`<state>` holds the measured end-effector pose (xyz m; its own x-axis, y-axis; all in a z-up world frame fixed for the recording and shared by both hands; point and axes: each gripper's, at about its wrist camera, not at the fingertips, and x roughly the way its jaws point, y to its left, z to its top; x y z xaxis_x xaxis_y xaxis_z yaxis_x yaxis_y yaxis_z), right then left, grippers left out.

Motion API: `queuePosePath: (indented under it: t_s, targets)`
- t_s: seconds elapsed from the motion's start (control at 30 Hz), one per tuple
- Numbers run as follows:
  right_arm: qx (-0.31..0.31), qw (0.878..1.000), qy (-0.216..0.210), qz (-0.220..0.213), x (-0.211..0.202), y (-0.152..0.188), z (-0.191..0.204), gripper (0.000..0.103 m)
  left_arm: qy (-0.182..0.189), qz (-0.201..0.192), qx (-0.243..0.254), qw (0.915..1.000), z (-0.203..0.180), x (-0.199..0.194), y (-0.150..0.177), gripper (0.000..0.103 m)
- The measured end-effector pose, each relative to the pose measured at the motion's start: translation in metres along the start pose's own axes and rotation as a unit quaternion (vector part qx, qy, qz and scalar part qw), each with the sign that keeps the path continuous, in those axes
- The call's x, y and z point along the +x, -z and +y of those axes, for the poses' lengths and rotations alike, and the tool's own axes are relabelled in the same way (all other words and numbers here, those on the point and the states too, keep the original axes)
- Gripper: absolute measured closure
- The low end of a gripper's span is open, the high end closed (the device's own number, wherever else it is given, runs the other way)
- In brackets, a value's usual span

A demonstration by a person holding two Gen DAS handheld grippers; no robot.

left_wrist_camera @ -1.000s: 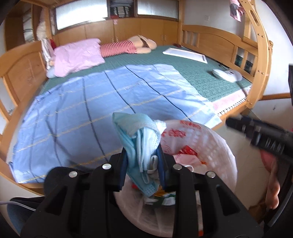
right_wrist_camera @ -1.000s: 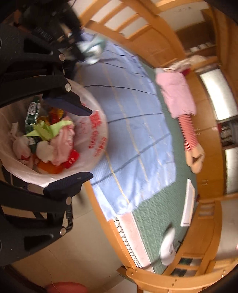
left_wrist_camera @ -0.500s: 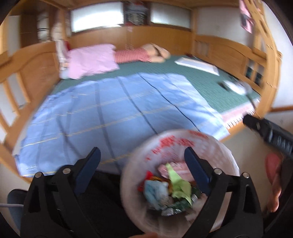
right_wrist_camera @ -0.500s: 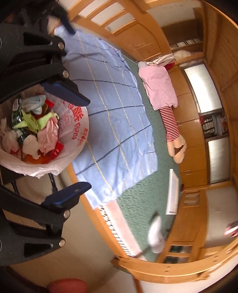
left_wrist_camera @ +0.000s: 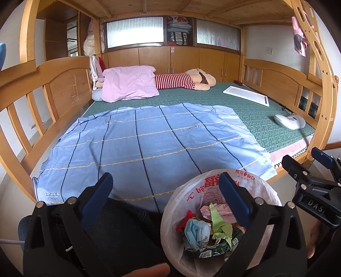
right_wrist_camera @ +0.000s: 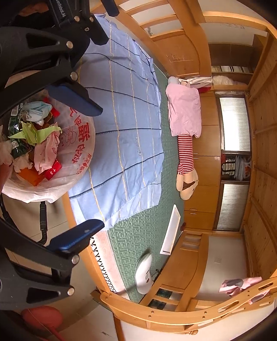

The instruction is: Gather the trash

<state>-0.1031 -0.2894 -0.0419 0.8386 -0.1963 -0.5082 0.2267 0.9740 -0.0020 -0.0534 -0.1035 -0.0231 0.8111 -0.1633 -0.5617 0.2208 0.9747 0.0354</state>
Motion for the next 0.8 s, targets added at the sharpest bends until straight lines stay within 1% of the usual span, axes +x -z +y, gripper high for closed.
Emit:
queuePosePath:
  t_s: [0.17,0.8]
  targets:
    - [0.006,1.0,-0.003,0.004,0.0022,-0.0005,-0.0014,0.008,0.0,0.0,0.001,1.0,-0.0004,0.0002,0.0007,0.004]
    - [-0.005,1.0,-0.009,0.007,0.0063,0.0001,0.0057,0.008,0.002,0.003,0.006,1.0,0.0,0.0022,0.0035,0.004]
